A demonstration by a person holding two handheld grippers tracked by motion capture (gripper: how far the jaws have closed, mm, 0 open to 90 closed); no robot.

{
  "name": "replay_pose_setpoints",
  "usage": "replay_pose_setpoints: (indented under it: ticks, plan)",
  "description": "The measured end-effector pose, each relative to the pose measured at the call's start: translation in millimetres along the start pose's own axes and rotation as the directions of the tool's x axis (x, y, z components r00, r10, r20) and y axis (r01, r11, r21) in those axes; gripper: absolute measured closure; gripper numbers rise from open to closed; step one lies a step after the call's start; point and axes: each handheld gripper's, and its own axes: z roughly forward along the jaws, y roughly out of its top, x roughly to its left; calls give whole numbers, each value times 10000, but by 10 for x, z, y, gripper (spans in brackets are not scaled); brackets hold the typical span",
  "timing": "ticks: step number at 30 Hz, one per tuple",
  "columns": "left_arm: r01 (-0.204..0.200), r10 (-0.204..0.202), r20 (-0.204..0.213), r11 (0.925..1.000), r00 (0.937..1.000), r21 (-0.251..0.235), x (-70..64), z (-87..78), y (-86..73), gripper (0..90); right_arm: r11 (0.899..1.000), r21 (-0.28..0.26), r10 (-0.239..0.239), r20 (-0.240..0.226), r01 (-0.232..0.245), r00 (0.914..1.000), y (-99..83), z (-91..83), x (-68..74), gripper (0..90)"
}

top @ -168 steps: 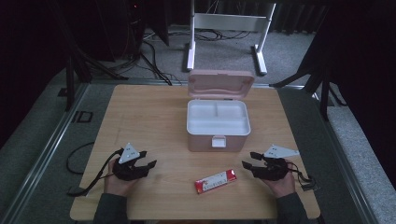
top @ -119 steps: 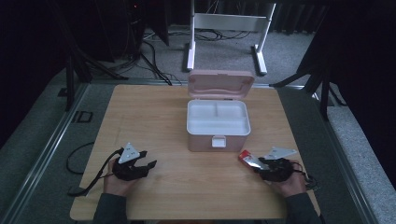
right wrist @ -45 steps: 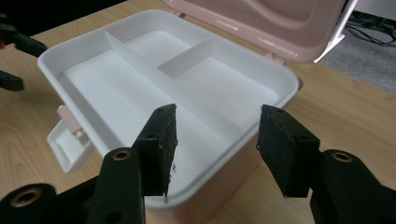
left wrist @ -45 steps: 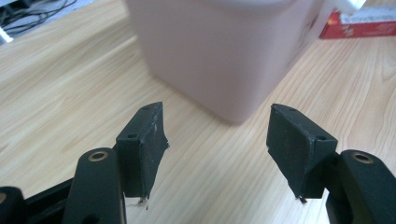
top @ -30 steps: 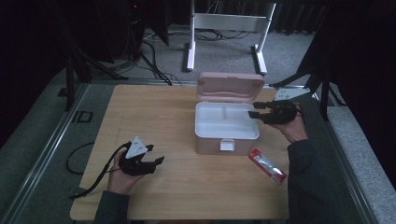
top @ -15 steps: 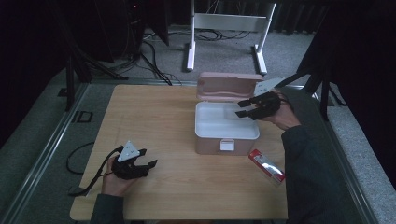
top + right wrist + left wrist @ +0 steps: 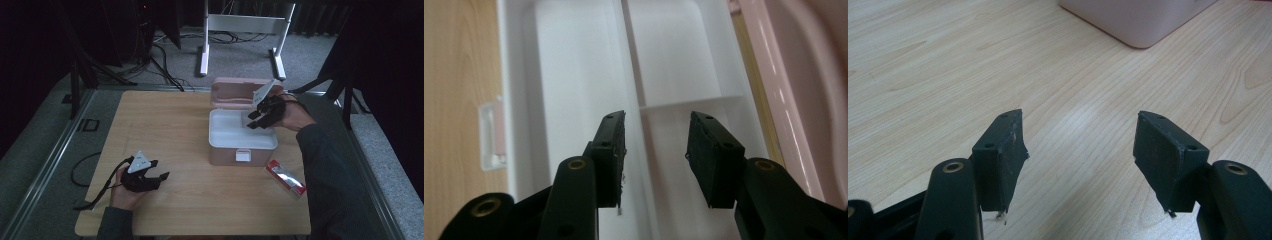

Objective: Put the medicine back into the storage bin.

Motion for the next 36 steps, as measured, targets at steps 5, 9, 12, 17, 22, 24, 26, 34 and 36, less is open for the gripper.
replay_pose_setpoints:
  ticks: [5, 9, 12, 17, 22, 24, 26, 34, 36]
  plan:
    - [-18, 18, 2, 10000, 10000, 32, 3, -1, 1, 373, 9980, 637, -27, -14, 28, 10000, 49, 56, -7, 587]
    - [-15, 15, -3, 10000, 10000, 19, 3, -5, 2, 373, 9930, 1161, -194, -34, 196, 9998, 95, 113, 2, 599]
    - [-42, 42, 12, 10000, 10000, 25, 4, -11, 4, 373, 9887, 1485, -208, -92, 219, 9997, 128, 156, 5, 620]
    - [-40, 40, 27, 10000, 10000, 16, 3, -15, 8, 373, 9793, 1995, -309, -172, 337, 9994, 197, 217, 8, 642]
    - [-67, 67, 7, 10000, 10000, -20, 6, -24, 9, 373, 9711, 2328, -474, -280, 526, 9985, 233, 278, 5, 671]
    - [-58, 58, 5, 10000, 10000, -18, 5, -28, 9, 373, 9678, 2446, -525, -317, 587, 9981, 248, 306, 15, 687]
    - [-73, 73, -20, 10000, 10000, 2, 8, -36, 8, 373, 9639, 2593, -530, -337, 599, 9980, 268, 331, 19, 694]
    - [-86, 86, -13, 10000, 10000, 6, 12, -43, 4, 373, 9519, 2999, -537, -404, 633, 9977, 325, 386, 8, 732]
    - [-94, 94, -24, 10000, 10000, 3, 11, -44, 4, 373, 9499, 3059, -539, -422, 642, 9977, 322, 390, 2, 732]
